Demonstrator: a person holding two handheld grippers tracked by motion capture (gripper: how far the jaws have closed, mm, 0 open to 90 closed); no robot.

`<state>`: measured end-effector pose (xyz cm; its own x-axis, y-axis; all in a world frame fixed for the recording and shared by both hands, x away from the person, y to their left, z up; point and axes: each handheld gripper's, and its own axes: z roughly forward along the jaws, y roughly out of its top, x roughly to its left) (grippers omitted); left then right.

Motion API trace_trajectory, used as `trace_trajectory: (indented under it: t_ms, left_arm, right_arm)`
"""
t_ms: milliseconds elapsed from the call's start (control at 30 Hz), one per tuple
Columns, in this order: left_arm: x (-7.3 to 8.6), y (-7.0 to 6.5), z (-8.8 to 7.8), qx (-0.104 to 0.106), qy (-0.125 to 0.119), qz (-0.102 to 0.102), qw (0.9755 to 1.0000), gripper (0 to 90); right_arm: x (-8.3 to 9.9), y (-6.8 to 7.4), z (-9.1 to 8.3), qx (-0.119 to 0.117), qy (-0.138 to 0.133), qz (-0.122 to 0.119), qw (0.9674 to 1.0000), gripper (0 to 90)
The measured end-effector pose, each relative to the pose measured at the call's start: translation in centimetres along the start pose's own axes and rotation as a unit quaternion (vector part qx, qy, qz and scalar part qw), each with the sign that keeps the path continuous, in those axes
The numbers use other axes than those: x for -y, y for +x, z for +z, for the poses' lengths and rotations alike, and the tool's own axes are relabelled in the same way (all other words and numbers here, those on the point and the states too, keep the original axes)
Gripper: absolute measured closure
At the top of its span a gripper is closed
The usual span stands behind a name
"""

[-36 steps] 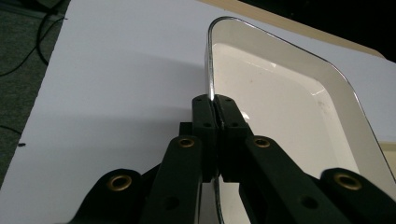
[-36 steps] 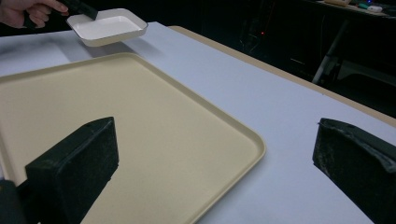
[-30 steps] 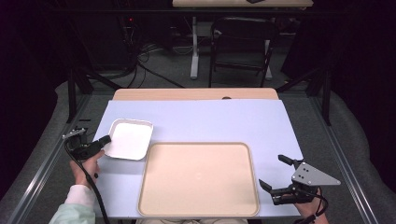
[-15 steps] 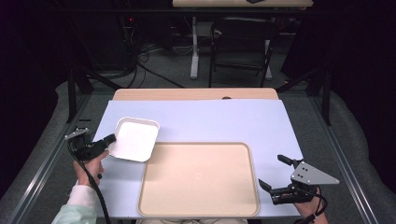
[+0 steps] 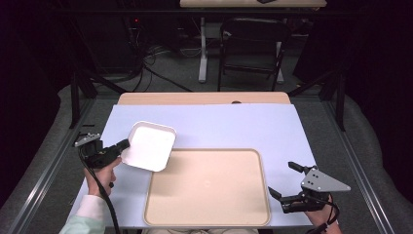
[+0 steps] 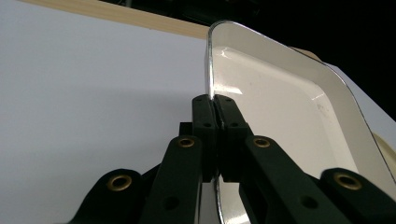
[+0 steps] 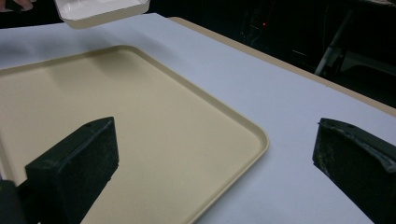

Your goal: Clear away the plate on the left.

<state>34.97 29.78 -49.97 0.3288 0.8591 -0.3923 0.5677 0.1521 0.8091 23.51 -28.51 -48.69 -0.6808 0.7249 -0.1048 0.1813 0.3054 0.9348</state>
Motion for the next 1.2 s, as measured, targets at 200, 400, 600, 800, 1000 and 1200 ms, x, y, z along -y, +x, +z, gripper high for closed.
trace_trajectory:
  t_ms: [200, 400, 600, 800, 1000, 1200]
  left_arm:
    - [0.2, -1.5, 0.2, 0.016, 0.002, 0.009, 0.9998, 88.0]
    - [0.4, -2.8, 0.6, 0.031, 0.006, 0.019, 0.9993, 88.0]
    - [0.6, -3.9, 0.9, 0.044, 0.010, 0.028, 0.9986, 88.0]
    - [0.9, -4.9, 1.1, 0.055, 0.009, 0.032, 0.9979, 88.0]
    - [1.1, -6.0, 1.3, 0.066, 0.012, 0.039, 0.9970, 88.0]
    - [1.4, -7.1, 1.7, 0.076, 0.013, 0.044, 0.9960, 88.0]
  right_arm:
    - [0.0, 0.0, 0.1, 0.001, 0.001, -0.001, 1.0000, 0.0]
    - [0.0, 0.0, 0.2, 0.002, 0.006, 0.000, 1.0000, 0.0]
    - [0.0, 0.0, 0.3, 0.003, 0.007, -0.001, 1.0000, 0.0]
    - [0.0, 0.1, 0.5, 0.002, 0.010, -0.001, 1.0000, 0.0]
    - [-0.1, 0.2, 0.7, 0.001, 0.015, 0.001, 0.9999, 0.0]
    - [-0.4, 0.6, 1.2, 0.003, 0.018, 0.001, 0.9998, 0.0]
